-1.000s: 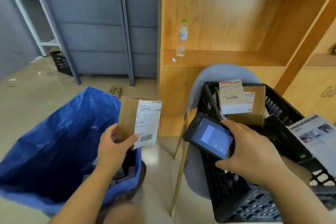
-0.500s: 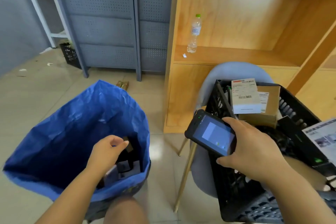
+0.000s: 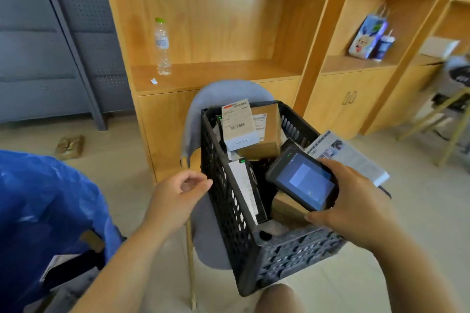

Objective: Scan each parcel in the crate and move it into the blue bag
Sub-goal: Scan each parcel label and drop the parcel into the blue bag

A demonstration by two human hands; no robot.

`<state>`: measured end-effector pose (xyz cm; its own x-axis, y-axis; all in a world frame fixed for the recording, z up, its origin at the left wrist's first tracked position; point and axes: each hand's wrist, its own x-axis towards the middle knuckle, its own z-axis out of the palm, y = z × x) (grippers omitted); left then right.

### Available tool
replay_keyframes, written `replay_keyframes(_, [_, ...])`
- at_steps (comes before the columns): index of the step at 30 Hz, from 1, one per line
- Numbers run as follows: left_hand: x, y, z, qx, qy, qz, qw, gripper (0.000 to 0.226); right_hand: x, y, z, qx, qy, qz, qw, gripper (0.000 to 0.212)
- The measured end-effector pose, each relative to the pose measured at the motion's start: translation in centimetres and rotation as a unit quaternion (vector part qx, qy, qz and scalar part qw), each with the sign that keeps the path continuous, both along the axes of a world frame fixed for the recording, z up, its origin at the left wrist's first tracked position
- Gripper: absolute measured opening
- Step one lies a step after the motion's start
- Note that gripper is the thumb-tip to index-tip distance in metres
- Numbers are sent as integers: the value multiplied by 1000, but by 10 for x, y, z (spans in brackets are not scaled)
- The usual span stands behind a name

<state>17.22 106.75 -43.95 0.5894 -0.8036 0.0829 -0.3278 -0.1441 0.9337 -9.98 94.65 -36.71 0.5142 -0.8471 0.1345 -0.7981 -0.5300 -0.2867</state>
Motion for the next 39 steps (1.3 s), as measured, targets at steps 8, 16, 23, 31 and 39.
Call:
replay_keyframes(8, [-86,-102,-14,62,-108,-185,975,22,-68,-23,-10,5,-23,-102,995,93])
replay_keyframes(16, [-112,-176,-48,258,-424,-368,786,89,-91,-37,-17,23,-12,-131,991,92])
replay_keyframes(23, [-131,-204,-61,235,-586,-389,671,91,-96,-48,-24,36,10,-135,990,91])
replay_keyframes(31, [-119,-205,-55,159,-632,-440,618,81,-99,-54,-30,43,4,-139,989,91])
replay_keyframes(39, [-127,-217,-46,240,-548,-476,645,71,-100,-56,-31,43,10,-144,989,92])
